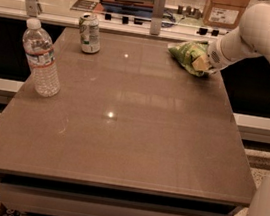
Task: Move green jalapeno chip bag near water bottle
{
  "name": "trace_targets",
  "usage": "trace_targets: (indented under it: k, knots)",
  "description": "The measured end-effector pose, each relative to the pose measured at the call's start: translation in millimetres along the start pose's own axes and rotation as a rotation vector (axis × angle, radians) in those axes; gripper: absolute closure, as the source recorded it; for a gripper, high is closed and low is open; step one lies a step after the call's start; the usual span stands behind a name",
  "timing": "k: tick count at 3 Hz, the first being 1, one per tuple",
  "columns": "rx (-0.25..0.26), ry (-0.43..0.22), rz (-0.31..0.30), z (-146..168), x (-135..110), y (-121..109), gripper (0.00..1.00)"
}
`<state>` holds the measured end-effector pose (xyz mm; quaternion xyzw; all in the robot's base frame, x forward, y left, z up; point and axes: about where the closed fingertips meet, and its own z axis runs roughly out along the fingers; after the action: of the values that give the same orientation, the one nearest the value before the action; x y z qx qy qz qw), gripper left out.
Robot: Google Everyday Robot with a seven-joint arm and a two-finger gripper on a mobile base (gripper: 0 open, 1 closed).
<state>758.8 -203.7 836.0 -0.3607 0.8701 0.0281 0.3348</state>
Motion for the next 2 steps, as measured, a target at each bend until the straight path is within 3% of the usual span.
trace_targets:
  k: [1, 2]
  knots:
    - [0.000, 0.000, 0.000, -0.1, 0.0, 0.0, 1.00]
    - [-0.049, -0.041, -0.013, -48.6, -10.2, 7.3, 1.00]
